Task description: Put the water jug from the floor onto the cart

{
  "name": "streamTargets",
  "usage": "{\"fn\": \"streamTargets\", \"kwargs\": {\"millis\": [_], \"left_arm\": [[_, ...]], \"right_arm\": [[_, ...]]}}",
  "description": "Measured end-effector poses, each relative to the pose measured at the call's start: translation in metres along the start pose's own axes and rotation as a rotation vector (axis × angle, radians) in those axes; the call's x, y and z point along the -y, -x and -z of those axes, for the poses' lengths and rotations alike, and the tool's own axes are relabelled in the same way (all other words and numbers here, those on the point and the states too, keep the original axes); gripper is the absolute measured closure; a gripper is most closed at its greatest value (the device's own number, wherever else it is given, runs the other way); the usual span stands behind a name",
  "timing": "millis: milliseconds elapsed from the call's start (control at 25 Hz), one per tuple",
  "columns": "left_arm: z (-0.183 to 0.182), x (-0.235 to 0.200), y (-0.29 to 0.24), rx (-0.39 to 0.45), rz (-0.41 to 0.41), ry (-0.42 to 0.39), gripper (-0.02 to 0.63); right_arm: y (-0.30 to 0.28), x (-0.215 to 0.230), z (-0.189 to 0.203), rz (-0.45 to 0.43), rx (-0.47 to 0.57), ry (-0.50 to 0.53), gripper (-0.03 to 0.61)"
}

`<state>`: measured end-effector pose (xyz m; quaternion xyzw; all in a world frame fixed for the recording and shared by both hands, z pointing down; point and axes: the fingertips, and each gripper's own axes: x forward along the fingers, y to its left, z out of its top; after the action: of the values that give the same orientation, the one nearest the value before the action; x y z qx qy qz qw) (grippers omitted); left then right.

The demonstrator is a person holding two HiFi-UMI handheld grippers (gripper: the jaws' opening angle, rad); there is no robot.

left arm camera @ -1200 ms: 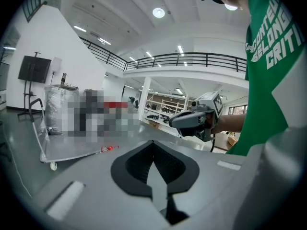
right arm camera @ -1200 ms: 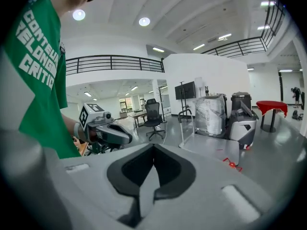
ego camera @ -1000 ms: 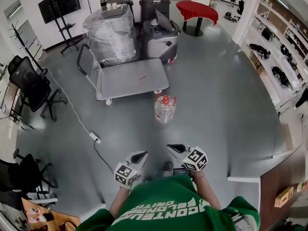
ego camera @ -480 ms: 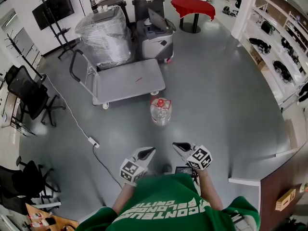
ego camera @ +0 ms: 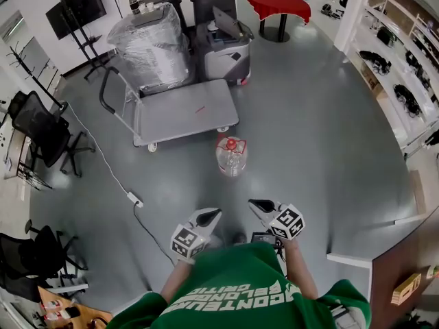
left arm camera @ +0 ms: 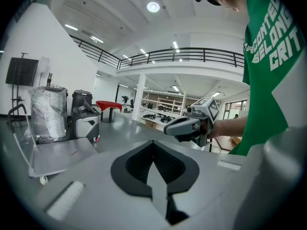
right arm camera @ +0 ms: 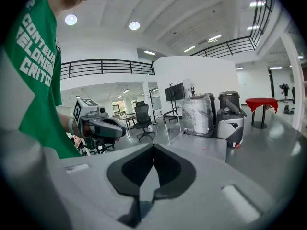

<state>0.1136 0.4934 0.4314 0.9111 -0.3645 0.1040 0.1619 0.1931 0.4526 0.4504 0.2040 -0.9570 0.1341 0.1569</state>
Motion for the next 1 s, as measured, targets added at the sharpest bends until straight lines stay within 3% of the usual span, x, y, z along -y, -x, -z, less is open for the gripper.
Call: {"fn": "streamTargets", "kwargs": {"millis": [480,1000], "left_arm": [[-0.009,-0.034,-0.003,0.021,-0.008,-0.003,0.603],[-0.035,-0.106,-0.008,0.031,-0.012,0.007,0.602]], "right_arm": [[-0.054,0.007,-0.027,-0.089,-0.038,0.043,0.588],[-0.121,0.041,-0.068,-0.091,-0.028,0.065,0.589]]}}
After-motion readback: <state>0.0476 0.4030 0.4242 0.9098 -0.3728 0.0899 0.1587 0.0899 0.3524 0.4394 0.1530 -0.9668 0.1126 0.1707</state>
